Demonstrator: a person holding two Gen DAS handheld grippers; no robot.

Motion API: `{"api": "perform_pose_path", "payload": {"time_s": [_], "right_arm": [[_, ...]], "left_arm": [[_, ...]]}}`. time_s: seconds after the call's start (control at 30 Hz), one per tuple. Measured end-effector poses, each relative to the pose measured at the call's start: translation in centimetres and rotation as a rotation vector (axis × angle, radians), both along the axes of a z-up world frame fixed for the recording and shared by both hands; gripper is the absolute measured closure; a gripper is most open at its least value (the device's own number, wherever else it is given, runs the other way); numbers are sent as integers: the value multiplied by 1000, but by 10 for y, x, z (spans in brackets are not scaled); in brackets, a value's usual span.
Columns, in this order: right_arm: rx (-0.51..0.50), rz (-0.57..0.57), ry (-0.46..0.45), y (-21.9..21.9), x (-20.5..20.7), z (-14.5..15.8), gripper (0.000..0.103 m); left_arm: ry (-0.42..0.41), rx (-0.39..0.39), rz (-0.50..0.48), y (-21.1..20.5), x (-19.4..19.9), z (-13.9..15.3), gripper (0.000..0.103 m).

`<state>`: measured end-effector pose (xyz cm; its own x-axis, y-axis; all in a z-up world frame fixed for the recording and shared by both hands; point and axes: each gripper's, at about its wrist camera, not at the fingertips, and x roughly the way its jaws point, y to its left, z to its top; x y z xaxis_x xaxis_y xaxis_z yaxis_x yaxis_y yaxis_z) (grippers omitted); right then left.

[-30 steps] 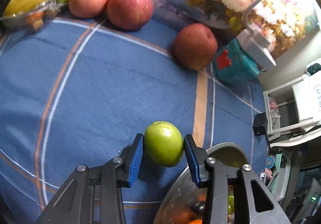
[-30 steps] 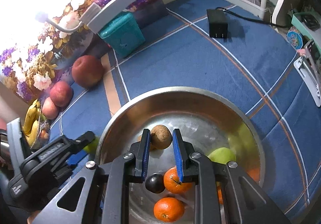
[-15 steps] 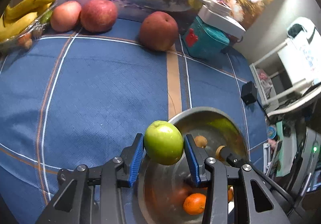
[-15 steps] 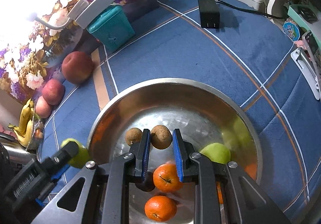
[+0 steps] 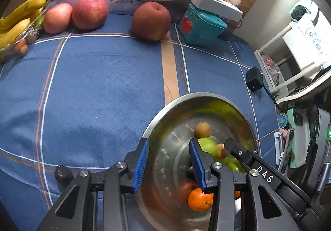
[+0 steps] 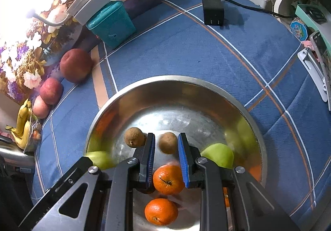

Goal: Organize fruits
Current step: 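Carry the green apple and kiwi over the steel bowl and open both tools, then withdraw both open tools from the bowl toward the two black plums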

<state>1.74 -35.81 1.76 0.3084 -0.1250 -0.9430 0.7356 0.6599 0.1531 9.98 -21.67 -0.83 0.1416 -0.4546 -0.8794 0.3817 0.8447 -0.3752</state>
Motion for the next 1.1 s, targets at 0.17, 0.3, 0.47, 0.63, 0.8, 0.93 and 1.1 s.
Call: {"api": "perform_pose_path", "payload": {"time_s": [0.17, 0.3, 0.47, 0.63, 0.8, 0.93, 1.1], "right_arm": [[-24, 3, 18, 3, -5, 4, 79], [-24, 3, 20, 6, -8, 3, 77], [-45, 22, 37, 15, -11, 6, 72], [-75, 42, 34, 27, -15, 13, 64], [-105, 68, 41, 42, -18, 16, 50], [-122, 98, 38, 56, -19, 19, 46], [-155, 129, 44, 72, -21, 22, 39]], "left_arm": [[-10, 13, 1, 5, -4, 6, 56], [-30, 44, 13, 13, -6, 10, 46], [-53, 100, 44, 30, -7, 9, 37], [-95, 170, 75, 51, -9, 7, 23], [-141, 242, 92, 75, -15, 1, 11], [-176, 266, 129, 96, -19, 3, 3], [-215, 283, 159, 114, -28, 7, 0]]}}
